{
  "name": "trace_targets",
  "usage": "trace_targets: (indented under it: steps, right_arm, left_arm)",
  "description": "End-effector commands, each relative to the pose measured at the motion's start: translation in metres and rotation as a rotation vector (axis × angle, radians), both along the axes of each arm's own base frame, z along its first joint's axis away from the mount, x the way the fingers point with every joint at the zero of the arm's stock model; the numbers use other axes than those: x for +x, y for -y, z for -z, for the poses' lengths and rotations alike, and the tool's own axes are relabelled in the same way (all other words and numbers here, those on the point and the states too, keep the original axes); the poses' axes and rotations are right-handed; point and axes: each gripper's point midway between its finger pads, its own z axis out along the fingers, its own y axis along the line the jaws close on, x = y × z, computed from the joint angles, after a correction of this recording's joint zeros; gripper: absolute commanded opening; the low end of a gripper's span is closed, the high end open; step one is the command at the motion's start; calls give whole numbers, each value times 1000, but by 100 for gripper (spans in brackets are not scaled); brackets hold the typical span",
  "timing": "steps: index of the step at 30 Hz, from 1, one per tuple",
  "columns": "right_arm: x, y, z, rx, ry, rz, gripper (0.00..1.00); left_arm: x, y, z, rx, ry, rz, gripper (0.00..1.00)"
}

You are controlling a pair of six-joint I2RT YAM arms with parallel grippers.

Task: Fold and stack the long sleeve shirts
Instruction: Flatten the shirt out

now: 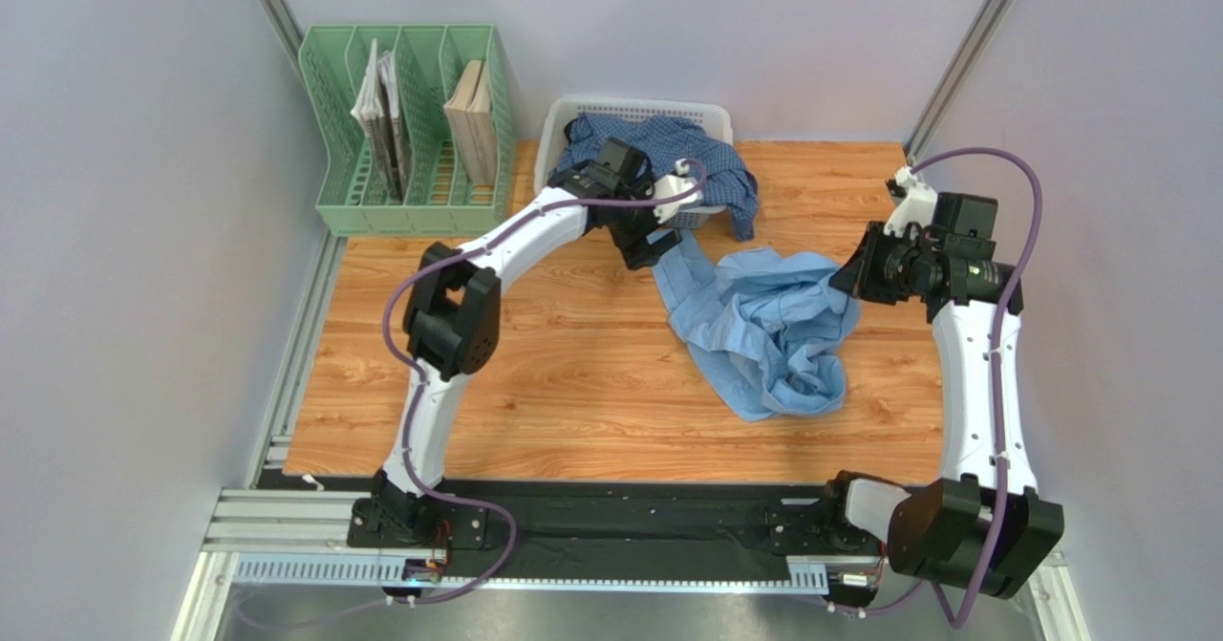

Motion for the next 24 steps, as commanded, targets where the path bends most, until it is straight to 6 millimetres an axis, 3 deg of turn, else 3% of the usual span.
trace_targets:
  steps: [1,3,6,7,10,12,13,14,16,17,18,19,20,21,22,23,24]
  right_arm:
    - [-4,10,22,19,-84,55,0]
    - [-7,15,31,-17,-93,32,0]
    - [-10,22,39,-52,-105,23,0]
    - [-11,23,40,-57,-108,18,0]
    - [-12,28,45,-80,-118,14,0]
    - [-12,33,49,-95,-131,17,0]
    - [-12,34,51,-101,-135,15,0]
    - [-12,38,52,-115,-136,21,0]
    - [-10,41,55,-126,-147,18,0]
    - [-9,41,56,-127,-143,13,0]
    - [-7,41,56,-126,-144,9,0]
    - [-3,42,59,-120,-146,10,1]
    - [1,41,57,-114,-142,6,1]
    - [3,42,58,-112,-142,7,1]
    - [8,43,60,-109,-146,5,1]
    - [11,43,60,-101,-146,11,1]
    - [16,43,57,-97,-137,10,2]
  left_arm:
    - [-21,24,20,38,-119,-45,91]
    - [-25,35,25,70,-95,-40,91]
    - [-31,41,53,164,-93,-51,91]
    - [-30,44,52,176,-80,-52,91]
    - [-36,43,71,255,-88,-62,91]
    - [-42,37,84,295,-123,-64,85]
    - [-43,36,86,305,-130,-63,78]
    - [-51,29,90,338,-161,-53,58]
    - [-61,20,97,373,-207,-38,33]
    - [-70,11,97,396,-243,-41,11]
    - [-72,7,84,379,-255,-52,0]
    - [-85,-8,90,400,-303,-59,0]
    - [-85,-17,84,365,-324,-81,0]
    - [-85,-24,51,309,-298,-103,0]
    - [-101,-45,58,325,-349,-129,0]
    - [-99,-59,47,280,-363,-159,0]
    - [-102,-70,11,219,-320,-172,0]
